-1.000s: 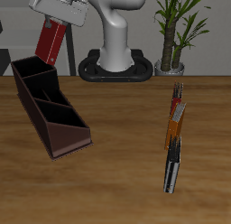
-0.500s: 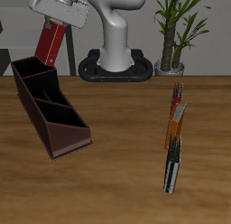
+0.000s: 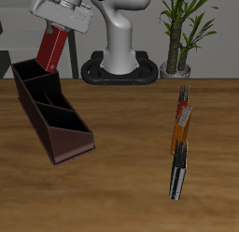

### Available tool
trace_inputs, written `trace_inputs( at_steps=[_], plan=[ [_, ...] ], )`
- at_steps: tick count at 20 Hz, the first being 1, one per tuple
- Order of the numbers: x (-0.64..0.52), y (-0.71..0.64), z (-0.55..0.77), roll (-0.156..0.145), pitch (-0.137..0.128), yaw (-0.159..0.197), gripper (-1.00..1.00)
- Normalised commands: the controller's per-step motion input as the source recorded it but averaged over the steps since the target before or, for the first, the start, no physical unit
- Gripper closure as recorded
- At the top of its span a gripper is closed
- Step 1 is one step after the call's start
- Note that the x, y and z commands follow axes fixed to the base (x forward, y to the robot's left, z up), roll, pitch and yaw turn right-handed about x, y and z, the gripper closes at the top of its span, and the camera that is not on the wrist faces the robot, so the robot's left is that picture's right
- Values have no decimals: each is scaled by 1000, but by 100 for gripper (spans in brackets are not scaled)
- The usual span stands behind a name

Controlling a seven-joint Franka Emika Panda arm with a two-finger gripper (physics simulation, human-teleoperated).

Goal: Place the right red book into the right desk caddy's back compartment

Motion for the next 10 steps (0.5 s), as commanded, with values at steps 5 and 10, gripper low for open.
trace_inputs(
  at_steps=[5,10],
  plan=[
    [52,-67,-90,-10,19,-25,100],
    [55,-12,-77,9,4,-2,100]
  ],
)
